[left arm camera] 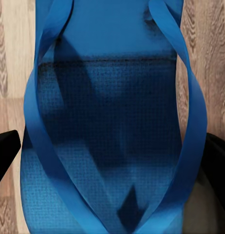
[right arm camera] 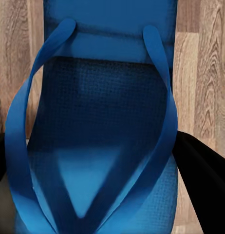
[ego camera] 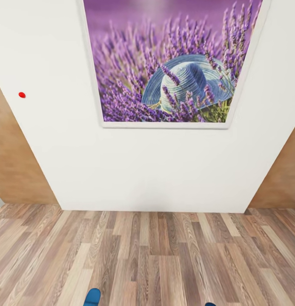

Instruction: In the bedroom, move the book from the bed onto either nightstand, and place the two sandals side by side next to the bed.

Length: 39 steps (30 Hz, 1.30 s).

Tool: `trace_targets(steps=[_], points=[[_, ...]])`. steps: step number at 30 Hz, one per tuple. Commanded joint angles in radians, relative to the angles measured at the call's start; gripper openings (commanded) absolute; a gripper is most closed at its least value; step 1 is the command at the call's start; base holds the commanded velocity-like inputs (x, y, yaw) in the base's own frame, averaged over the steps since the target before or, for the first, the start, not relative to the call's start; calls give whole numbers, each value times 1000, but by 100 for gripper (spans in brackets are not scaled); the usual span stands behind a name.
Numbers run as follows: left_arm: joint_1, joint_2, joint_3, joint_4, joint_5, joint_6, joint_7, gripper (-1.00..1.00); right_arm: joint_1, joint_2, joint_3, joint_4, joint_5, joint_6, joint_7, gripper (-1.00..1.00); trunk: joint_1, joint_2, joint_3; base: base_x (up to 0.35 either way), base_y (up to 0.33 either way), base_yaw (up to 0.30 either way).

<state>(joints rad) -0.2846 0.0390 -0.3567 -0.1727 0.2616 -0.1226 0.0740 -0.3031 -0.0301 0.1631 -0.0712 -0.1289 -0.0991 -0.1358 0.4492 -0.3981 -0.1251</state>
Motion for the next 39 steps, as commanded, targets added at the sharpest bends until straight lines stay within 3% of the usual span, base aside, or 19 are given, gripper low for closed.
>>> trace_targets(steps=[1, 39], points=[[0, 0, -9, 1, 8, -7, 4, -100, 0, 0, 8, 2, -12, -14, -2, -100, 1, -2, -2, 136, 0, 0], [8, -1, -6, 4, 13, -61, 3, -100, 9, -7, 7, 4, -11, -34, -2, -100, 1, -2, -2, 247, 0, 0]])
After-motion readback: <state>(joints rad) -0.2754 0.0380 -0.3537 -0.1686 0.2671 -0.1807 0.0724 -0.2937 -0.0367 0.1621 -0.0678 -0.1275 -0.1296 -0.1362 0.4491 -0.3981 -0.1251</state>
